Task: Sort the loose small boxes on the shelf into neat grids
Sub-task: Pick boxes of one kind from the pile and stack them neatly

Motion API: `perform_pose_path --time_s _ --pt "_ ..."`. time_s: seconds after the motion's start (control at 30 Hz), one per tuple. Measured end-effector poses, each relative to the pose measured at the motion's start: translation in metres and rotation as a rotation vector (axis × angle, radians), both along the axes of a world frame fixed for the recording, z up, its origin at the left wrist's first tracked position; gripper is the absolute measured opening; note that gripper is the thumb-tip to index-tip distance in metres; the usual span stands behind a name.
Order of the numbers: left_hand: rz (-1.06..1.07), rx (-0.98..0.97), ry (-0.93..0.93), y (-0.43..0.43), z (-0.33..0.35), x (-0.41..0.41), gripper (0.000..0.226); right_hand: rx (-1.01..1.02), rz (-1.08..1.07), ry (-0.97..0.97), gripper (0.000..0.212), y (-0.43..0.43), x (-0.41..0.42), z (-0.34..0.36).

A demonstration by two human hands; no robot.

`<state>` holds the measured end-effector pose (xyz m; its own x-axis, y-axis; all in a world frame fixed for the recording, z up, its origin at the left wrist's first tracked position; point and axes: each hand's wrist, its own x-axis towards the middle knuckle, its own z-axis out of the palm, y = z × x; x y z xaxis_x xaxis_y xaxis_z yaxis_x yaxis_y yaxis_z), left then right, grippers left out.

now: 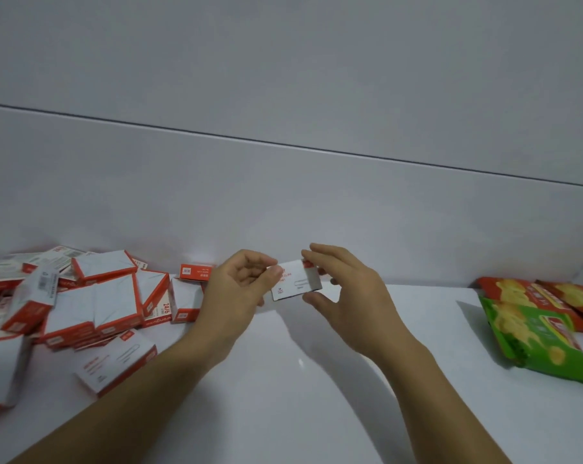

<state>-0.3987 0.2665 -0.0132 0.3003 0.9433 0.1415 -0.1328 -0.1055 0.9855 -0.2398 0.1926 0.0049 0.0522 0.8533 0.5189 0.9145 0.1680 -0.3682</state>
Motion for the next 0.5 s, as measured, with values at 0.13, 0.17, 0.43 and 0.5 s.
perform_pose_path --time_s 0.13,0.17,0.43,0.5 --pt "0.009 -0.028 0.017 0.004 0.011 0.007 0.005 0.031 0.014 -0.174 0.047 0.005 0.006 0.015" --pt "0.002 -0.002 0.043 0.006 0.012 0.010 0.005 0.002 0.021 -0.174 0.046 0.005 0.012 0.019" --pt "-0.018 0.591 0.905 0.013 -0.001 0.049 0.049 -0.278 -0.212 0.164 0.033 0.007 0.092 -0.001" --pt "0.009 0.697 1.062 0.011 -0.010 0.057 0.048 -0.320 -0.241 0.195 0.031 0.010 0.103 -0.014"
